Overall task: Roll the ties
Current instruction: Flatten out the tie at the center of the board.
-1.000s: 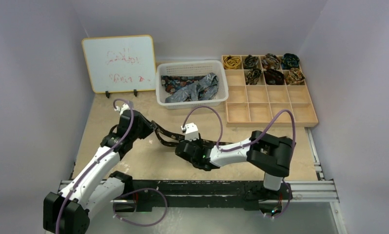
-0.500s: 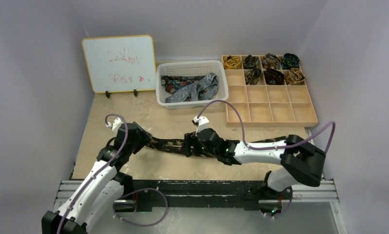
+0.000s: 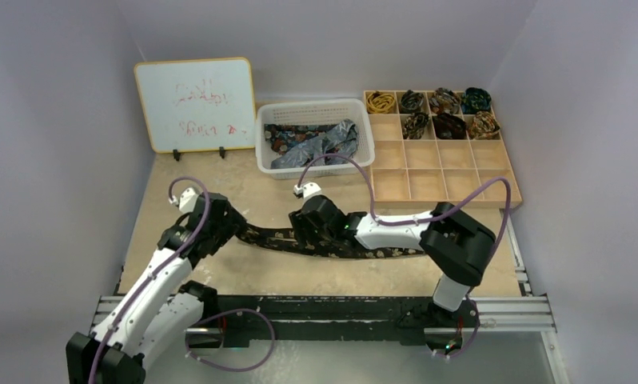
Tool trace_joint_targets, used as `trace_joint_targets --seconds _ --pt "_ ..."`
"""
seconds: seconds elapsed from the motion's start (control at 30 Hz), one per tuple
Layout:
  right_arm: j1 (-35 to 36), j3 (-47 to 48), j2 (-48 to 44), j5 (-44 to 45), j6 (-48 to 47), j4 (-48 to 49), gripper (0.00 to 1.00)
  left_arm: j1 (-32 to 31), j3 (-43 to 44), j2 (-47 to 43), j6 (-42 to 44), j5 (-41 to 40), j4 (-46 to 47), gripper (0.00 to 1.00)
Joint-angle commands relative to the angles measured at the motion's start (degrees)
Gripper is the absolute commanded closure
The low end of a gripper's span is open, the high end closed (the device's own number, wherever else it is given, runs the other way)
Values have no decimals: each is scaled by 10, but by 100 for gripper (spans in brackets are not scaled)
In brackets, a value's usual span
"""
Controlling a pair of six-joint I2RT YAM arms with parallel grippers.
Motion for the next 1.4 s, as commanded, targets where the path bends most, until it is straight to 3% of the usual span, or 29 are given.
trace_joint_targets --seconds 0.0,0.13,0.33,0.57,1.0,1.37 --pt "0 27 22 11 -46 -50 35 3 26 47 50 11 5 22" --pt "1 27 31 13 -53 -50 38 3 33 80 63 26 12 23" --pt "0 48 49 34 -58 -72 63 9 30 89 73 42 33 22" --pt "1 54 18 24 -68 -73 77 40 20 89 90 65 55 22" --pt "4 45 -6 -125 -85 -86 76 103 -3 80 123 136 105 20" --pt "7 65 43 -100 -52 -79 61 121 -24 81 116 132 111 20"
